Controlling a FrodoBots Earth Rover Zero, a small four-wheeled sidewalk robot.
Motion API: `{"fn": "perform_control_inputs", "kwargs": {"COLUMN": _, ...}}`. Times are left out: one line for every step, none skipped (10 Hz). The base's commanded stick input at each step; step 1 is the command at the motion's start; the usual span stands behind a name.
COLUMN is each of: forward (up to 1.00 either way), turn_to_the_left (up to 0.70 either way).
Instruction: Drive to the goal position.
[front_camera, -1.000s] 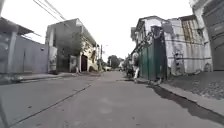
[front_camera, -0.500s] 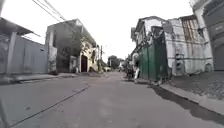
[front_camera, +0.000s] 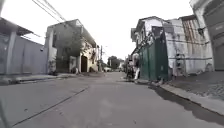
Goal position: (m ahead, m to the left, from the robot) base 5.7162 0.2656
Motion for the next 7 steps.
{"fn": "perform_control_inputs", "kwargs": {"forward": 0.14, "turn_to_the_left": 0.00}}
{"fn": "perform_control_inputs", "kwargs": {"forward": 0.14, "turn_to_the_left": 0.00}}
{"fn": "perform_control_inputs", "kwargs": {"forward": 0.14, "turn_to_the_left": 0.00}}
{"fn": "perform_control_inputs", "kwargs": {"forward": 0.14, "turn_to_the_left": 0.00}}
{"fn": "perform_control_inputs", "kwargs": {"forward": 0.14, "turn_to_the_left": 0.00}}
{"fn": "perform_control_inputs", "kwargs": {"forward": 0.15, "turn_to_the_left": 0.00}}
{"fn": "perform_control_inputs", "kwargs": {"forward": 0.15, "turn_to_the_left": 0.00}}
